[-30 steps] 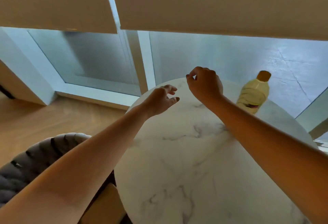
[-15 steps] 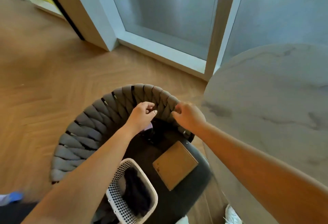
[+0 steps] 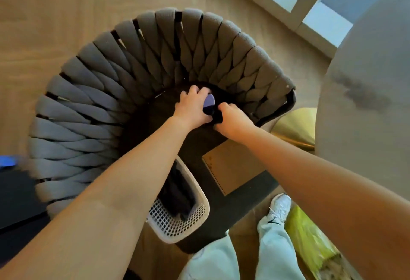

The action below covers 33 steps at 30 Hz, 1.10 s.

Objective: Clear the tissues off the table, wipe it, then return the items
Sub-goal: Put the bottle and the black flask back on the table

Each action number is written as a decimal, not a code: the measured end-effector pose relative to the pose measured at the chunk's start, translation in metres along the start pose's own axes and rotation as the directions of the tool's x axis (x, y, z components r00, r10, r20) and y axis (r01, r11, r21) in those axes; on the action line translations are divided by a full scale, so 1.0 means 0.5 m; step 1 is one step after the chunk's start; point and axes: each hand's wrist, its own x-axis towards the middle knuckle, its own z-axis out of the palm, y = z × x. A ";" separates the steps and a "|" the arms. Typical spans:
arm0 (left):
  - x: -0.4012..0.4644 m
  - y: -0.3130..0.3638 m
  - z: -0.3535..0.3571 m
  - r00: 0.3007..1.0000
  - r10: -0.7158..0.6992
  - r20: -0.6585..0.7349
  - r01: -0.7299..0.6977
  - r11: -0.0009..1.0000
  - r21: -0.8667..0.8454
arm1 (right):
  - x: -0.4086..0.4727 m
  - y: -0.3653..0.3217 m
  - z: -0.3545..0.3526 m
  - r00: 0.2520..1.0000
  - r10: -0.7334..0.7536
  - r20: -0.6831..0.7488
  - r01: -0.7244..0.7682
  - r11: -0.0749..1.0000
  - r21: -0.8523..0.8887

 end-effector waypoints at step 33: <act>-0.271 0.878 -0.338 0.712 0.697 -0.081 -0.677 0.713 0.181 | -0.523 0.315 -0.432 0.483 0.393 -0.783 0.268 0.785 0.559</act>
